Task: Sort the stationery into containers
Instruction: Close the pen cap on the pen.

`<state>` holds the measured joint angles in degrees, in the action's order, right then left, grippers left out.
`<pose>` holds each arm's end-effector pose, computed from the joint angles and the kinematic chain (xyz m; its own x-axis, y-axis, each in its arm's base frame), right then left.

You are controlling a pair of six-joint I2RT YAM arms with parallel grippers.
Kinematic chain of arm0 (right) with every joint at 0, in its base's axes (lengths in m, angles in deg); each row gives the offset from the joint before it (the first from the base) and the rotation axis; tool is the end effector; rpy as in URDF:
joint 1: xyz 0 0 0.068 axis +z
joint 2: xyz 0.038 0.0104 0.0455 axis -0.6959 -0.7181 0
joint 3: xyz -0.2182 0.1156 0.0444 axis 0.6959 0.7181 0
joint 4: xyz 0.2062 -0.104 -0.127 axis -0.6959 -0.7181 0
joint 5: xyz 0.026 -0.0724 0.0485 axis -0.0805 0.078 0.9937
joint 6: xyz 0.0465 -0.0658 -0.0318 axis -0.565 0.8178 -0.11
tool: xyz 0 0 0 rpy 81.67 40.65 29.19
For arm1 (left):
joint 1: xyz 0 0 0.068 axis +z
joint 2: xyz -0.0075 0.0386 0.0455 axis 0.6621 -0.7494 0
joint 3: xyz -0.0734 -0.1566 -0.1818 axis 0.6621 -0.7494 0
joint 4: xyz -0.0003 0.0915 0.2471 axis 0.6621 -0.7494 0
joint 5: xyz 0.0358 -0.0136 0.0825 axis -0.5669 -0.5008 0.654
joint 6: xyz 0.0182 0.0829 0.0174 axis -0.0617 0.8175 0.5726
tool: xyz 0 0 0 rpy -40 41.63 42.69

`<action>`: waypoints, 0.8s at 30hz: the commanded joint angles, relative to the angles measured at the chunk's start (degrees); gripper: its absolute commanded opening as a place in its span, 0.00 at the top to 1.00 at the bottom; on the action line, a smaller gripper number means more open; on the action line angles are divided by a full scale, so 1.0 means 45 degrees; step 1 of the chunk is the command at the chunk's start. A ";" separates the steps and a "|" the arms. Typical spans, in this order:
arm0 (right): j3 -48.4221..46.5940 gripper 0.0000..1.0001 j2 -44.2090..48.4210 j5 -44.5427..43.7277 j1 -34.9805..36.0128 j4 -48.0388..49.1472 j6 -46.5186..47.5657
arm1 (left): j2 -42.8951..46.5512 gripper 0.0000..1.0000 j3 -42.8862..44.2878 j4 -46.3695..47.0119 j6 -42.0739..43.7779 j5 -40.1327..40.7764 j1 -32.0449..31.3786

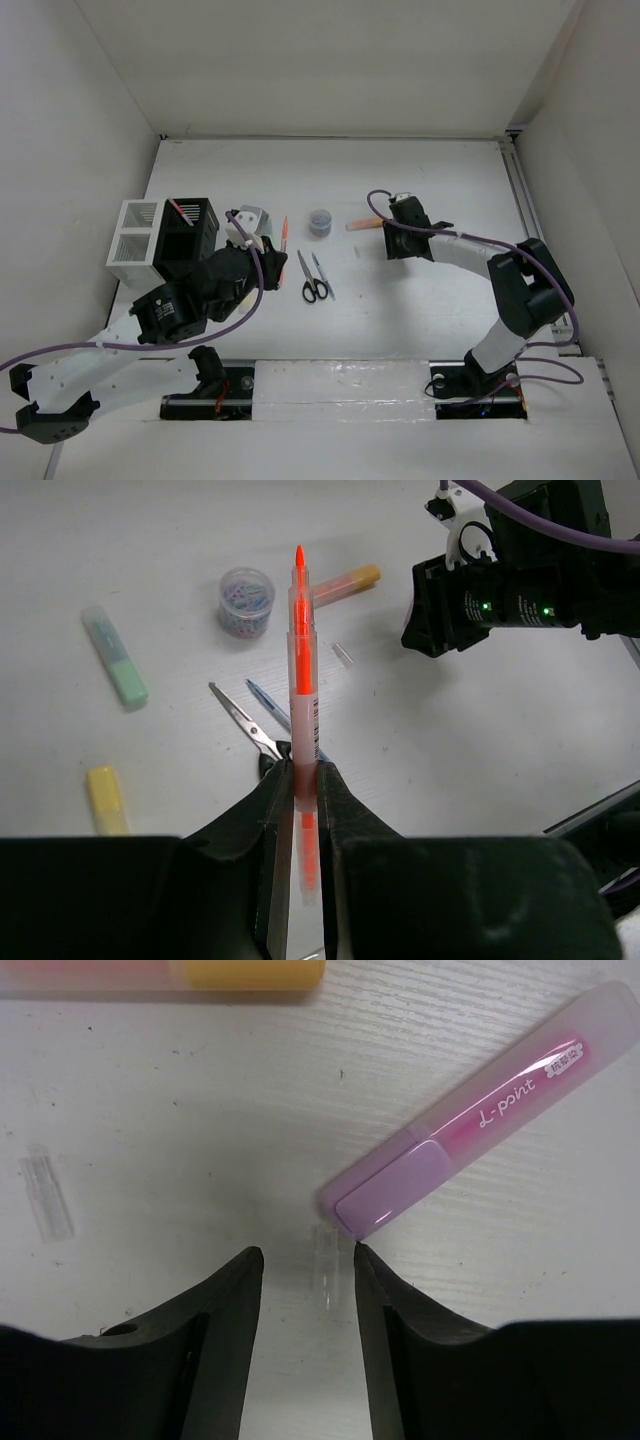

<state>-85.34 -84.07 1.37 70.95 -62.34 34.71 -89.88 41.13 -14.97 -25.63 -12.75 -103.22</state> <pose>0.3177 0.1461 0.1099 -0.7895 -0.1496 -0.5953 -0.1829 0.9831 -0.0045 0.1266 -0.1596 0.3537 -0.3407 -0.1367 -0.9302 0.4625 0.8370 -0.2924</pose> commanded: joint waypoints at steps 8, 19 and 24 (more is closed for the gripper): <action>-0.0261 0.53 -0.0290 -0.0258 0.0127 0.0530 -0.0042 | 0.0164 1.00 -0.0065 0.0560 0.0193 0.0114 0.0071; 0.0130 0.78 -0.0290 -0.0121 0.0127 0.0393 -0.0042 | 0.0399 1.00 -0.0065 0.0560 0.0193 0.0367 0.0071; 0.0366 0.81 -0.0016 -0.0004 0.0127 0.0393 -0.0042 | 0.0399 1.00 -0.0065 0.0560 0.0193 0.0485 0.0071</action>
<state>-84.80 -84.96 1.13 71.15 -61.23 34.49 -88.76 41.13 -14.60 -25.61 -11.79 -103.22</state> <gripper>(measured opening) 0.195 0.071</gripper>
